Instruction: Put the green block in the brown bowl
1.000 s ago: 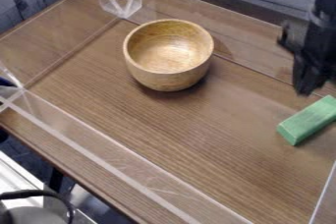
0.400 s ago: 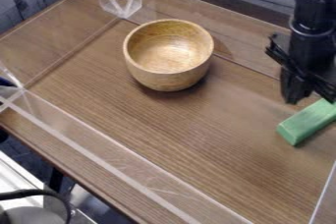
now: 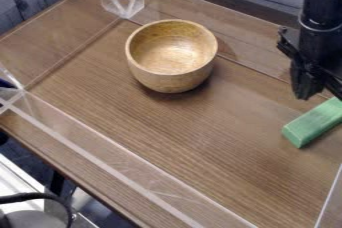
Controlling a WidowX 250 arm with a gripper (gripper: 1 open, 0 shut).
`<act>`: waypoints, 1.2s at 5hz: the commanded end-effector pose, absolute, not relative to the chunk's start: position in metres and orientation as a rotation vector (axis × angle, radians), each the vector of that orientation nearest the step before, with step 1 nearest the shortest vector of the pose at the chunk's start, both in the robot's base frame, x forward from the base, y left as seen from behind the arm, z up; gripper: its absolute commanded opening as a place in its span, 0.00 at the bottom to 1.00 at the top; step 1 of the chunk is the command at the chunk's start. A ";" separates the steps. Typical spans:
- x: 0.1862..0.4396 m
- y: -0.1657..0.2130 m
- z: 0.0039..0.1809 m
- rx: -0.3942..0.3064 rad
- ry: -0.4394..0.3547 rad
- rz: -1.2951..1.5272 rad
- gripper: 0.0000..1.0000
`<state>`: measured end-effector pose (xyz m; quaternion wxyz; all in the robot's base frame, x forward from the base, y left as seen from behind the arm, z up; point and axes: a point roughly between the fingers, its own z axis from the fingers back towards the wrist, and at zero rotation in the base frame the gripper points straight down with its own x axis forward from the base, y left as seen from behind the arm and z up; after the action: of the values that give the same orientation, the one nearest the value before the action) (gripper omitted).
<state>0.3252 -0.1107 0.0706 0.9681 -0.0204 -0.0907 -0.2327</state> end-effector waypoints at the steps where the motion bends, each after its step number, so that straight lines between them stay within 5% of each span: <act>1: 0.334 -0.119 0.086 -0.033 -0.240 -0.491 1.00; 5: 0.347 -0.131 0.048 -0.036 -0.245 -0.601 1.00; 6: 0.347 -0.128 0.046 -0.075 -0.267 -0.592 0.00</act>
<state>0.3360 -0.1269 0.0250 0.9499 -0.0354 -0.0979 -0.2946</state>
